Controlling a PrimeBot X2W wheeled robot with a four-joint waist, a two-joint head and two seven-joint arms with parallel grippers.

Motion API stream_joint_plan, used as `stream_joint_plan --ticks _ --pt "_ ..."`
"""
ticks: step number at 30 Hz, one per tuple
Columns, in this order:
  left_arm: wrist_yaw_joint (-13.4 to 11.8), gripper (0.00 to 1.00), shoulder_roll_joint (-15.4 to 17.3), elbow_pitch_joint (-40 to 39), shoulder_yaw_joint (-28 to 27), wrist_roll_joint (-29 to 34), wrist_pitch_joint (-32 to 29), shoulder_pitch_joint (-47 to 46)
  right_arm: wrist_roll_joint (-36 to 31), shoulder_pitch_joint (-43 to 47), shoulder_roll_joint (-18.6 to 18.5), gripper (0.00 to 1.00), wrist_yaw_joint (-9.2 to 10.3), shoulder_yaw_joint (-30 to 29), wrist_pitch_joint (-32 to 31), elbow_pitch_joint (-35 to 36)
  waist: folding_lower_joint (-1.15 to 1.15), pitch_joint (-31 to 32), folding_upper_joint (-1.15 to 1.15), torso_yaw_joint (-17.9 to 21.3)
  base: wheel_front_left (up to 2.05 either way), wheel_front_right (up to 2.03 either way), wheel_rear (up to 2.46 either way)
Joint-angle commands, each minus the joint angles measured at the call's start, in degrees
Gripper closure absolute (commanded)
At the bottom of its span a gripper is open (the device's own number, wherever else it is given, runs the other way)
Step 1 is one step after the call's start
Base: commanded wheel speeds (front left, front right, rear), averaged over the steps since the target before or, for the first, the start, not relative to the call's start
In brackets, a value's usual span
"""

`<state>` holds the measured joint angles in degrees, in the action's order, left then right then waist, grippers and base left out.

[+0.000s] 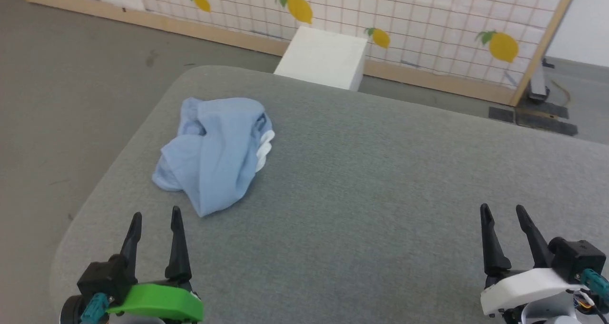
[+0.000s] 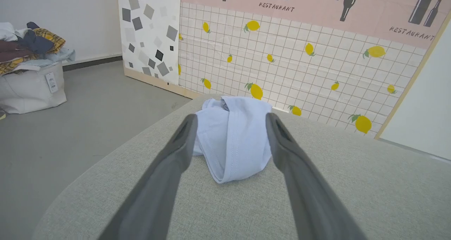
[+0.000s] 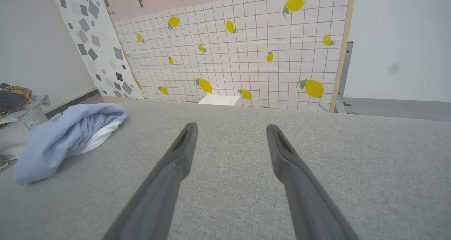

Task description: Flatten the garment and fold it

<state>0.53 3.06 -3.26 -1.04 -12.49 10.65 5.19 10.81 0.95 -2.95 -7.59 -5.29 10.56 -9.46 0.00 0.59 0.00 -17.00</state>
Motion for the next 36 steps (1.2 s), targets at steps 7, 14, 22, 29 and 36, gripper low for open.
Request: stream_joint_plan --ticks 7,14,22,29,36 --pt "0.62 0.00 -0.15 -0.33 -0.13 -1.29 1.26 1.87 1.40 0.13 0.05 0.00 0.08 0.01 1.33 -1.06 0.00 0.08 0.00 -4.10 0.00 0.00 0.00" --pt "0.52 0.00 -0.16 -0.65 -0.56 -2.31 2.07 2.36 2.36 -0.09 0.06 0.00 0.08 -0.24 2.15 -1.88 0.00 -0.23 0.00 -6.36 0.00 0.00 0.00" --pt "0.90 0.00 -0.17 -1.96 -0.30 -3.02 3.01 2.18 3.08 -0.19 0.06 0.00 0.09 -0.75 3.09 -2.64 0.00 -0.94 0.00 -7.34 0.00 0.00 0.00" --pt "3.51 0.00 2.47 -3.17 1.49 -4.06 -0.40 -3.67 3.28 -0.36 0.07 0.00 0.09 -1.99 3.93 -3.04 0.00 -2.60 0.00 -7.91 0.00 0.00 0.00" --pt "5.05 0.00 7.08 -5.06 2.88 -7.74 -15.15 -19.42 2.34 -1.46 0.07 0.00 0.10 -3.33 4.44 -2.71 0.00 -6.90 0.00 -8.30 0.00 0.00 0.00"
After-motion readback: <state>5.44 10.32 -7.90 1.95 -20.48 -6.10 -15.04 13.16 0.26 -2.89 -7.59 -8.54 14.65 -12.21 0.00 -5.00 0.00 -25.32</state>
